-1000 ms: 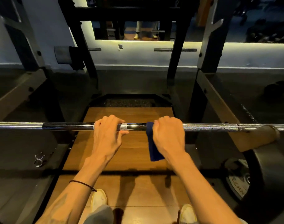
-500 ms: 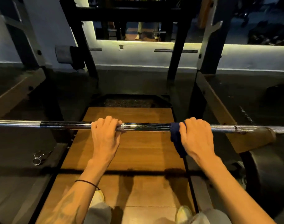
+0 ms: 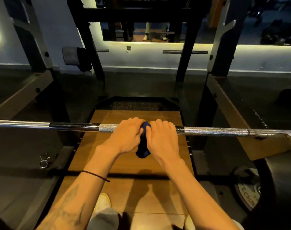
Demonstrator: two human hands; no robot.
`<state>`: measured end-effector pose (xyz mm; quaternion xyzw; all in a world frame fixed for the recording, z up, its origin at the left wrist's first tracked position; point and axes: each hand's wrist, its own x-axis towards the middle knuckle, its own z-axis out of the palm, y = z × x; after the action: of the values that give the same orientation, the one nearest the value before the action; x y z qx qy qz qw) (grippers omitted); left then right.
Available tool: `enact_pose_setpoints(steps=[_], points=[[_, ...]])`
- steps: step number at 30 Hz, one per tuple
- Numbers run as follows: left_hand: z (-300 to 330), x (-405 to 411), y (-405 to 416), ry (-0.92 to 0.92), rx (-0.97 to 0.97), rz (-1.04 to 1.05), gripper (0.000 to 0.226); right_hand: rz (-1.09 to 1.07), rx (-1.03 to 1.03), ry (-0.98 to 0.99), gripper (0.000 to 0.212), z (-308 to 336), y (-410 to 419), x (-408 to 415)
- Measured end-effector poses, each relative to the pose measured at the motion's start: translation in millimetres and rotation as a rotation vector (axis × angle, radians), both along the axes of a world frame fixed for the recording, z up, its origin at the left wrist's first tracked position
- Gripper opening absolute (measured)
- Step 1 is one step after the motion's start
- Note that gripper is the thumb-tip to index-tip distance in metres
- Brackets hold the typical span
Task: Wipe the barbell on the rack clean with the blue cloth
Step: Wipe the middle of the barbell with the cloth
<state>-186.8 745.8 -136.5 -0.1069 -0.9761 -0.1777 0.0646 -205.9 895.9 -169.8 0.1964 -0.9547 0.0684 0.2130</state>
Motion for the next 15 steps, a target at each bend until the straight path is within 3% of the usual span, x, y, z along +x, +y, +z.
enact_pose_setpoints(steps=[5, 10, 15], points=[[-14, 8, 3, 0.133, -0.103, 0.002, 0.050, 0.065, -0.088, -0.007, 0.036, -2, 45, -8], [-29, 9, 13, 0.267, -0.016, 0.114, 0.033, -0.118, -0.039, 0.060, 0.039, 7, 136, -17], [-41, 12, 29, 0.441, 0.072, 0.229, 0.028, -0.109, 0.191, 0.182, 0.021, 17, 107, -10]])
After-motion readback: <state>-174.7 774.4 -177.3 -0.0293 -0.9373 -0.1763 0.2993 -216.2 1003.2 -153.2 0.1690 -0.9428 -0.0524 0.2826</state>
